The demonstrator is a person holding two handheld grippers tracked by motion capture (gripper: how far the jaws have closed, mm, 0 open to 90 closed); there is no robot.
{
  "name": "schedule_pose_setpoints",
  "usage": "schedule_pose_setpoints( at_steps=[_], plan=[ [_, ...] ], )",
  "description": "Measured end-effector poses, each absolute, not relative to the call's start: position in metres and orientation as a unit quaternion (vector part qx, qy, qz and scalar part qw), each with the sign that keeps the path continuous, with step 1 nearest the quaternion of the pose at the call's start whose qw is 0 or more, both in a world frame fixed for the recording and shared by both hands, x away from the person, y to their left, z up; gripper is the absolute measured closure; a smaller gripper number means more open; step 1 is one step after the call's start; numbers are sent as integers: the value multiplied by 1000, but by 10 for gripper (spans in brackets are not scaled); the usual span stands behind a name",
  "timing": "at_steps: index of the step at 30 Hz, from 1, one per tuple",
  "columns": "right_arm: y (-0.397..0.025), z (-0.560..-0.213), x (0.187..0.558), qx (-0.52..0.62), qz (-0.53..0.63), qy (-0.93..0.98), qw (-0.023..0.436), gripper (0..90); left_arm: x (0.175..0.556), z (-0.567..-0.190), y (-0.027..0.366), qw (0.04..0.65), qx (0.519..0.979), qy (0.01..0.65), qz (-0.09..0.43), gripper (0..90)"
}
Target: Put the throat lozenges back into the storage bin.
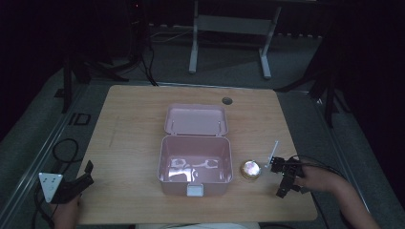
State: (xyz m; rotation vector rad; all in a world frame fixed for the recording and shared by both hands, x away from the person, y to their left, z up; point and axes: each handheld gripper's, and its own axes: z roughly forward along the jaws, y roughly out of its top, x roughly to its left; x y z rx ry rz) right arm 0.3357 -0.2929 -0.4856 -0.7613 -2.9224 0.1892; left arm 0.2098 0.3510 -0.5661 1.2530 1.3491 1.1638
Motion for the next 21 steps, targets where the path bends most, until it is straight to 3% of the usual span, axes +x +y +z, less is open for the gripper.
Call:
schedule_pose_setpoints(
  at_steps=[21],
  plan=[
    [-230,-468,371,-167,24,-985,44,133,210,-566,352,467,512,549,468,25]
  ],
)
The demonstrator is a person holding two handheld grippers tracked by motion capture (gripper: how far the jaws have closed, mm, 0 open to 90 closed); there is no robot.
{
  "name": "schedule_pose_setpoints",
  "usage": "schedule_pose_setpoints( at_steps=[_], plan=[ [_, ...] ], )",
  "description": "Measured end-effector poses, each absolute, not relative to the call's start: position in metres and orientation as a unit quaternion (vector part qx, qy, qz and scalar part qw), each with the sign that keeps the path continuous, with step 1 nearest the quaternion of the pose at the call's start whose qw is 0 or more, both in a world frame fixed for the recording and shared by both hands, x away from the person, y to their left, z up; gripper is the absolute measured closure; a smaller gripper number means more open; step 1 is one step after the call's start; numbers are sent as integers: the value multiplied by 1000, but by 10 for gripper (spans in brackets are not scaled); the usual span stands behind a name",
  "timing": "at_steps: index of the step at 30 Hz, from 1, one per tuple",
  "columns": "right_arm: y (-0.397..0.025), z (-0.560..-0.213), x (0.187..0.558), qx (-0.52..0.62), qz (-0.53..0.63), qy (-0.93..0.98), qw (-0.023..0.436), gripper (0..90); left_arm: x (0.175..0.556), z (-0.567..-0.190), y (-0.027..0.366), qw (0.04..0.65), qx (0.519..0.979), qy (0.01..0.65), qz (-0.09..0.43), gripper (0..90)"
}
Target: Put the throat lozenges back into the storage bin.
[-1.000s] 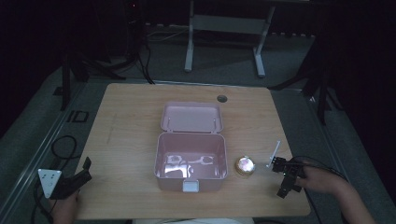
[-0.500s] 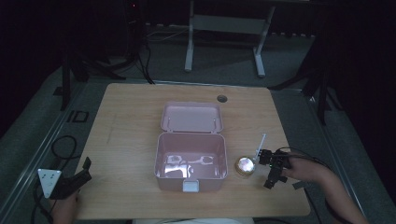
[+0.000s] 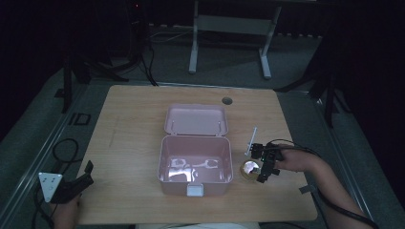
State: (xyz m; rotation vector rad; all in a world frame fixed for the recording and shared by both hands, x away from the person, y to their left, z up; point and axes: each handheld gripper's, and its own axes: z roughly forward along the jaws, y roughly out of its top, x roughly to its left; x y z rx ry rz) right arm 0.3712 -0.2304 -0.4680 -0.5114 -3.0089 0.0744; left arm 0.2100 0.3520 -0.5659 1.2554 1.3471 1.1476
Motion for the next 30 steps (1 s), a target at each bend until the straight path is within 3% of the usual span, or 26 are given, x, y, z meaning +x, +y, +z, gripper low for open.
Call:
schedule_pose_setpoints(
  at_steps=[20,30],
  plan=[
    [-206,-505,391,-152,43,-987,25,136,211,-566,353,469,516,547,463,25],
    [-202,-516,392,-142,61,-988,23,199,211,-566,353,469,517,547,462,25]
  ],
)
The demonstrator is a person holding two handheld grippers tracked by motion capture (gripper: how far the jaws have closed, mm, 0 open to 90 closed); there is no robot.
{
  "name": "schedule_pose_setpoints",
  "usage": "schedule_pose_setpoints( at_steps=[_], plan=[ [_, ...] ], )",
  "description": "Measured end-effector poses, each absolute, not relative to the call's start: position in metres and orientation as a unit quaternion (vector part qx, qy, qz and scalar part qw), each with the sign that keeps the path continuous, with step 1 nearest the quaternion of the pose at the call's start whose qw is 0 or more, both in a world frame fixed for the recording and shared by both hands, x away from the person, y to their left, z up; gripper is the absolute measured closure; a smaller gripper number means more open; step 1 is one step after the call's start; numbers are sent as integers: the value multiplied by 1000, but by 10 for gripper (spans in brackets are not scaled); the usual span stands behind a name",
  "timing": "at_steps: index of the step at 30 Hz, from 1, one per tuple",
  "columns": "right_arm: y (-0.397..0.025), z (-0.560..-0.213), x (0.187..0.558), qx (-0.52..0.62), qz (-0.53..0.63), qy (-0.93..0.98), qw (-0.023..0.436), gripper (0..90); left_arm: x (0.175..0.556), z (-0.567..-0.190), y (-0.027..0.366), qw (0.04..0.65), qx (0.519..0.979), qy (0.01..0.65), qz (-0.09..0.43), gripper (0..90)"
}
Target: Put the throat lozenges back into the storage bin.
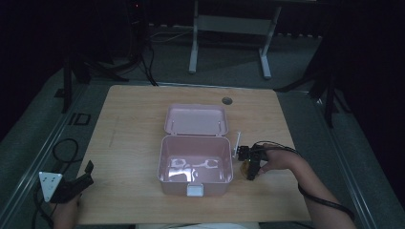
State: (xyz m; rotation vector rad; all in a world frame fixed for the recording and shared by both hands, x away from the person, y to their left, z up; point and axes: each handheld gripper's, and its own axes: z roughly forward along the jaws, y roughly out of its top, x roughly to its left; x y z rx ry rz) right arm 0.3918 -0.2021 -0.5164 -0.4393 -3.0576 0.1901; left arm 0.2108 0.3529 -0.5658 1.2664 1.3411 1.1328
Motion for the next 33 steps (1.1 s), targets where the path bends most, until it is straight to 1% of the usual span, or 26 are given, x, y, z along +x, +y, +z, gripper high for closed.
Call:
schedule_pose_setpoints(
  at_steps=[6,12,17,20,24,27,33],
  plan=[
    [-205,-499,390,-139,58,-988,41,200,211,-566,353,469,517,548,461,25],
    [-207,-474,385,-129,70,-988,39,200,211,-566,353,469,516,548,462,25],
    [-206,-447,379,-125,68,-989,44,200,211,-566,353,468,517,549,461,25],
    [-205,-429,375,-119,72,-990,40,200,211,-566,353,469,516,549,461,25],
    [-201,-402,369,-115,65,-991,18,200,211,-566,353,469,515,549,462,25],
    [-199,-385,366,-115,60,-991,16,200,211,-566,353,470,515,549,461,25],
    [-194,-365,361,-121,71,-990,17,200,211,-566,354,470,515,550,459,25]
  ],
)
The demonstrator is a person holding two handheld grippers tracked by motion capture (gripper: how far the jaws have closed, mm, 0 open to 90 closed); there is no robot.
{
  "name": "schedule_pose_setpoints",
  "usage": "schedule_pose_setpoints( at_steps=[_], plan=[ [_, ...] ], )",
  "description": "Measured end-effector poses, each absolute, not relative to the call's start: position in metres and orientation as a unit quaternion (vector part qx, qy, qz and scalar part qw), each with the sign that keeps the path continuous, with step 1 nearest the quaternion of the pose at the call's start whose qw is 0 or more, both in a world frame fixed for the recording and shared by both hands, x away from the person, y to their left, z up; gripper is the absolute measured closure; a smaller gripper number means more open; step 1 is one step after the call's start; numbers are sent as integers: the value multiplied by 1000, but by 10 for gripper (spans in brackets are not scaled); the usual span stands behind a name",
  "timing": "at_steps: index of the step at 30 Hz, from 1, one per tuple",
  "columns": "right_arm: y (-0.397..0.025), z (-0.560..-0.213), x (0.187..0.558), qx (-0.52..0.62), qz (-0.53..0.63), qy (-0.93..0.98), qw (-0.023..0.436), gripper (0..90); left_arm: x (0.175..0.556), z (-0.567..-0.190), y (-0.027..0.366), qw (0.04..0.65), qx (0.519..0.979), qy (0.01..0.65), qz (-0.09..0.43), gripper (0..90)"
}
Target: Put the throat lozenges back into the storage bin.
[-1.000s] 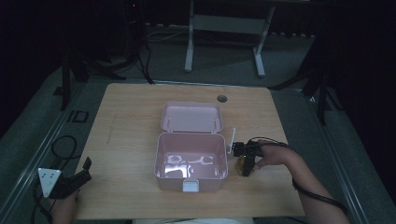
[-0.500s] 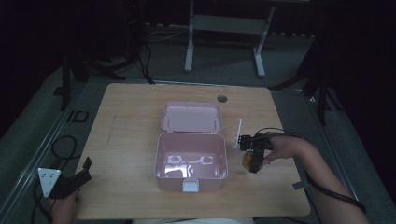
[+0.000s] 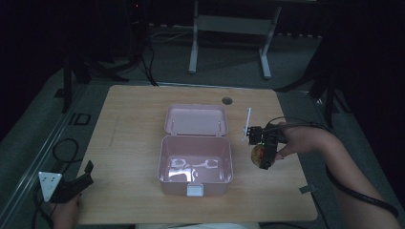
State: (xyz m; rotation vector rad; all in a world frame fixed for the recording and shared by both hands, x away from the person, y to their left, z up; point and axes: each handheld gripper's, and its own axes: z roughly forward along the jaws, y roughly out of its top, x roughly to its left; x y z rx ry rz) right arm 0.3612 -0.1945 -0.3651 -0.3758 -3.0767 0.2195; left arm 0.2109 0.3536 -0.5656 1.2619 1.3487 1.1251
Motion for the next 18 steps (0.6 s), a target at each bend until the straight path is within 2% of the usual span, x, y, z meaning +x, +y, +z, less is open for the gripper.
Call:
schedule_pose_setpoints(
  at_steps=[18],
  plan=[
    [-145,-355,359,-87,57,-994,34,200,211,-566,354,471,515,550,458,24]
  ],
)
